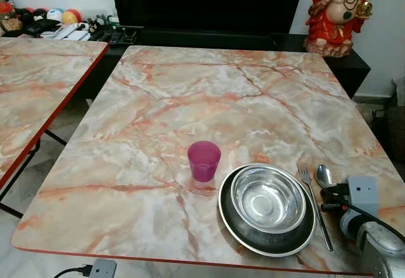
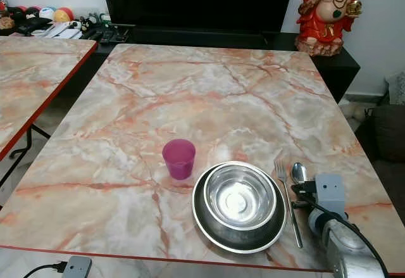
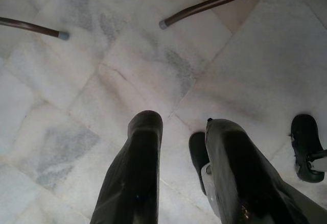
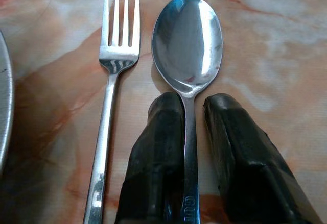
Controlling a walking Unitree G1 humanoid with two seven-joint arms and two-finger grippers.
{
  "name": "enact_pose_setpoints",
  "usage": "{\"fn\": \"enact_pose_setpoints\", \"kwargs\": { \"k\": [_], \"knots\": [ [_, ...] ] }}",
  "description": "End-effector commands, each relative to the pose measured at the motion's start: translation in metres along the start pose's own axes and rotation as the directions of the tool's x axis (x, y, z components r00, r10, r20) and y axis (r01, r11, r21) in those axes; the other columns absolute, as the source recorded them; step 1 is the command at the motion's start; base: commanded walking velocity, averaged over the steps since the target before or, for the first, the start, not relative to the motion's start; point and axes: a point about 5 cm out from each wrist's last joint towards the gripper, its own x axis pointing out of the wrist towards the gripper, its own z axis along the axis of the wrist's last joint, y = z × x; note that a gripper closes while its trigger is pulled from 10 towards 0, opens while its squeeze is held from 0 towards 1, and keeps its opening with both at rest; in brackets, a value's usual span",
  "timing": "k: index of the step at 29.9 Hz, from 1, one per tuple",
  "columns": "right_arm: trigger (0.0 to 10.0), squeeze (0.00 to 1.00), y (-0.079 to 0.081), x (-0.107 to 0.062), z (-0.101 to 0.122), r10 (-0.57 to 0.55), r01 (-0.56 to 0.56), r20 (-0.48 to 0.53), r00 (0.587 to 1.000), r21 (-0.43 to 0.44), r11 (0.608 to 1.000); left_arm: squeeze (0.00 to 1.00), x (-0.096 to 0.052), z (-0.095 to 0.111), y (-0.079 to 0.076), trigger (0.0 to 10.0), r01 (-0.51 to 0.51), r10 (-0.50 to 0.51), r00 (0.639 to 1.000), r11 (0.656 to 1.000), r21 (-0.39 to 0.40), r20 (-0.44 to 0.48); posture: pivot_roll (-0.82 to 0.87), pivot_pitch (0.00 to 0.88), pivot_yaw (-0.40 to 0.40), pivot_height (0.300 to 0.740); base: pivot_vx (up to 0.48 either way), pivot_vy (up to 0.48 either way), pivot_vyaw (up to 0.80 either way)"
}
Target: Setting the table
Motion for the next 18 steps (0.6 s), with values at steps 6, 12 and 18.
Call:
{"fn": "enact_pose_setpoints", "kwargs": {
  "k": [6, 12, 18],
  "knots": [
    [10.0, 0.0, 0.01, -0.001, -0.036, 0.055, -0.051, -0.163, 0.985, 0.027, 0.998, 0.0, -0.001, -0.007, -0.002, 10.0, 0.008, -0.007, 0.999, 1.0, 0.009, -0.039, -0.12, 0.114, 0.009, 0.74, 0.0, 0.0, 0.0],
    [10.0, 0.0, 0.005, -0.002, -0.02, 0.053, -0.049, -0.104, 0.993, 0.047, 0.998, 0.0, -0.001, -0.006, -0.002, 10.0, 0.007, -0.007, 0.999, 1.0, 0.01, -0.038, -0.12, 0.111, 0.011, 0.74, 0.0, 0.0, 0.0],
    [10.0, 0.0, 0.004, -0.003, -0.013, 0.053, -0.051, -0.083, 0.995, 0.034, 0.998, 0.0, 0.0, -0.006, -0.003, 10.0, 0.01, -0.01, 0.999, 1.0, 0.01, -0.039, -0.12, 0.108, 0.011, 0.74, 0.0, 0.0, 0.0]
  ]
}}
